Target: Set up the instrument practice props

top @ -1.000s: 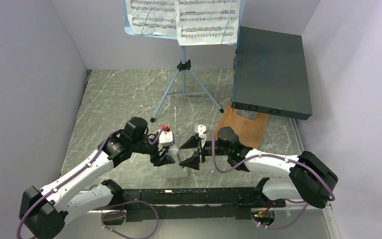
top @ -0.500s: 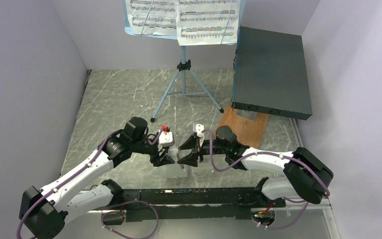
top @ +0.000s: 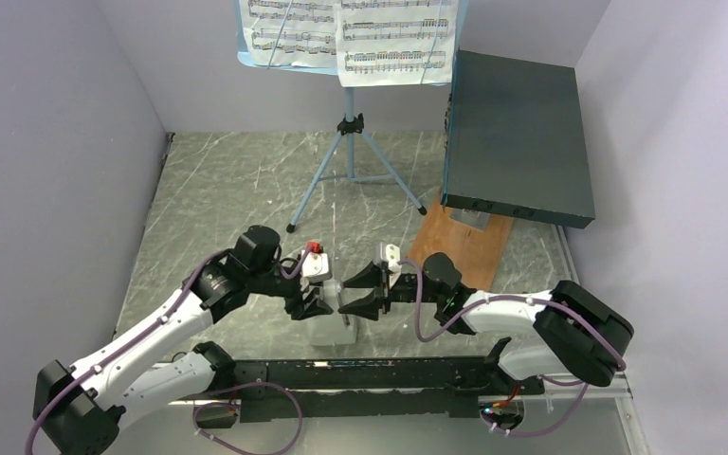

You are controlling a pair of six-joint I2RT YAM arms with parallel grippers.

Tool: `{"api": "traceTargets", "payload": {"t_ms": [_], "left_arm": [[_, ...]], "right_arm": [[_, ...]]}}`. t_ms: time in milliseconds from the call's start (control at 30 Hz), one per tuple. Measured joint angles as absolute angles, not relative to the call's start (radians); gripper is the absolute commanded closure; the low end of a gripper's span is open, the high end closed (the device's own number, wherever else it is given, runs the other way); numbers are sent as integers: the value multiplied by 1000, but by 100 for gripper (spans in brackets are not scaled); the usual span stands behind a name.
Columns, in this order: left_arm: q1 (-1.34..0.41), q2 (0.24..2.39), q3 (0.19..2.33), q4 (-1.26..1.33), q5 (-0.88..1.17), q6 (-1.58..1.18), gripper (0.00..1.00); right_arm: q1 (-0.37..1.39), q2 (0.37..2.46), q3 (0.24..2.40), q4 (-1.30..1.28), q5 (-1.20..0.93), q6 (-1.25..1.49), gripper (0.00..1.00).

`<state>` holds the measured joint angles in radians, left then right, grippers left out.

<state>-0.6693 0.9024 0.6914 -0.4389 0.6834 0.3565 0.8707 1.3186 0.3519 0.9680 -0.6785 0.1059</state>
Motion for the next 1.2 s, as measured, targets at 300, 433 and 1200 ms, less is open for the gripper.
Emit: {"api": "traceTargets", "payload": {"t_ms": [300,433,1200], "left_arm": [[-674,823,690,-434,667,355,100],[-674,823,684,-434,668,360,100],[-662,959,680,-413,754,372,17]], "right_arm": [[876,1328,329,1102,-659,192,100],[879,1327,332,1073,-652,176,100],[934,1308,363,933,-560,117,100]]}}
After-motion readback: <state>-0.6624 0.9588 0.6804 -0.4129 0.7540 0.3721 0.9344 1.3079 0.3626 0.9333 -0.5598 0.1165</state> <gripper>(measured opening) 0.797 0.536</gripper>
